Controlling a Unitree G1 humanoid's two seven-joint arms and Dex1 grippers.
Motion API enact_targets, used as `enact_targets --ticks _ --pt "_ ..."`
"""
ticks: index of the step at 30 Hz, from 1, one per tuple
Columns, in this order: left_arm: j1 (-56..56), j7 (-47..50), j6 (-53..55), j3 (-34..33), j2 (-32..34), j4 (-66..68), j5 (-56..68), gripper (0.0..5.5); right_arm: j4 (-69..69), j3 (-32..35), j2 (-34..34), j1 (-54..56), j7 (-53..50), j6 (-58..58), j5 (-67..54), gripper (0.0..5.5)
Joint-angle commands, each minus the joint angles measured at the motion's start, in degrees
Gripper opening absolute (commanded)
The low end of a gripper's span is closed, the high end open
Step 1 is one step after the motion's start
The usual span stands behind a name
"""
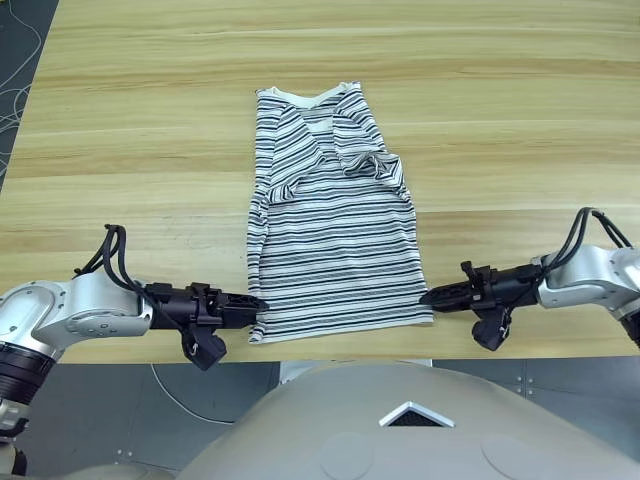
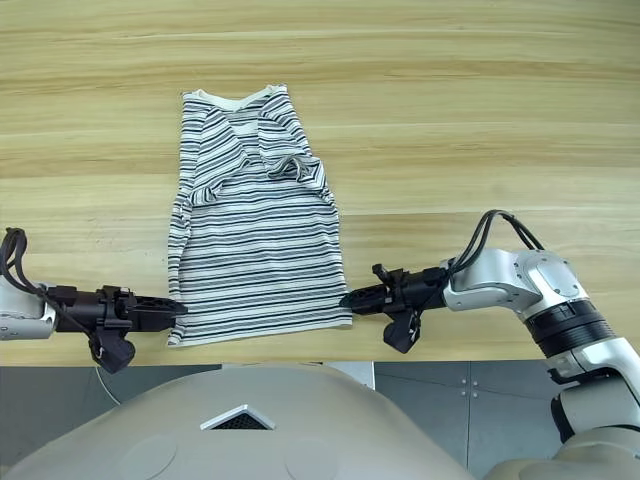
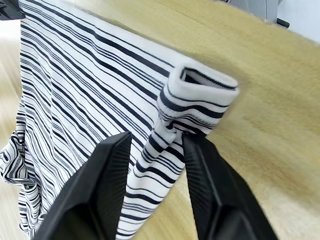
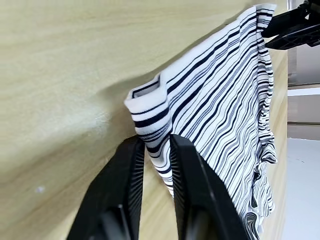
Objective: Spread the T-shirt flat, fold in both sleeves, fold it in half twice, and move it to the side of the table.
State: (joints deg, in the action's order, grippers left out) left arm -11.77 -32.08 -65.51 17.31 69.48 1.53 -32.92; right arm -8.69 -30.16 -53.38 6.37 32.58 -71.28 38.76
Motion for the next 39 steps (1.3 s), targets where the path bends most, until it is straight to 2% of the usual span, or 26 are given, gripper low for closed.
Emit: enact_targets --ticks 1,5,7,15,18,22,24,26,30,39 --pt "0.0 -0.2 0.6 0.6 -1.1 1.5 -3.1 1.17 -1.8 -2.7 -0.5 -2.1 2.6 2.4 6.7 0.11" --pt "0.9 -0.8 0.8 0.9 -1.3 1.2 -2.9 0.63 -1.9 -2.7 -0.4 -1.8 2.3 2.5 7.0 0.10" --pt "1.1 -1.1 1.0 1.1 -1.3 1.2 -2.7 0.17 -1.9 -2.7 -0.3 -1.6 2.1 2.6 7.2 0.10" --pt "1.5 -2.3 2.1 1.5 -1.2 0.6 -1.1 0.13 -2.3 -2.8 -0.2 -1.2 1.3 3.0 7.5 0.10" --pt "4.9 -8.4 12.3 2.7 -3.1 -2.2 9.1 0.13 -0.3 -4.6 -1.1 -0.2 8.8 12.0 -9.8 0.10" --pt "12.6 -28.3 43.5 3.3 -1.8 -14.5 32.0 0.13 5.0 -4.6 -2.9 4.6 25.2 31.6 -38.2 0.10" --pt "15.1 -36.1 51.1 3.0 0.3 -20.0 44.5 0.13 5.5 -3.5 -3.1 5.3 31.4 37.8 -46.1 0.10" --pt "18.3 -41.0 52.5 1.7 -0.9 -19.9 50.5 0.13 5.5 -2.1 -2.8 5.9 36.2 42.4 -51.8 0.10" --pt "22.5 -45.8 51.4 -0.4 -5.6 -12.8 53.1 0.13 5.6 2.2 -1.4 6.7 43.2 48.8 -59.7 0.10" --pt "14.6 -46.7 46.8 -6.6 -6.4 -10.0 53.1 0.13 7.0 9.6 -2.2 -0.3 51.0 55.1 -66.2 0.10"
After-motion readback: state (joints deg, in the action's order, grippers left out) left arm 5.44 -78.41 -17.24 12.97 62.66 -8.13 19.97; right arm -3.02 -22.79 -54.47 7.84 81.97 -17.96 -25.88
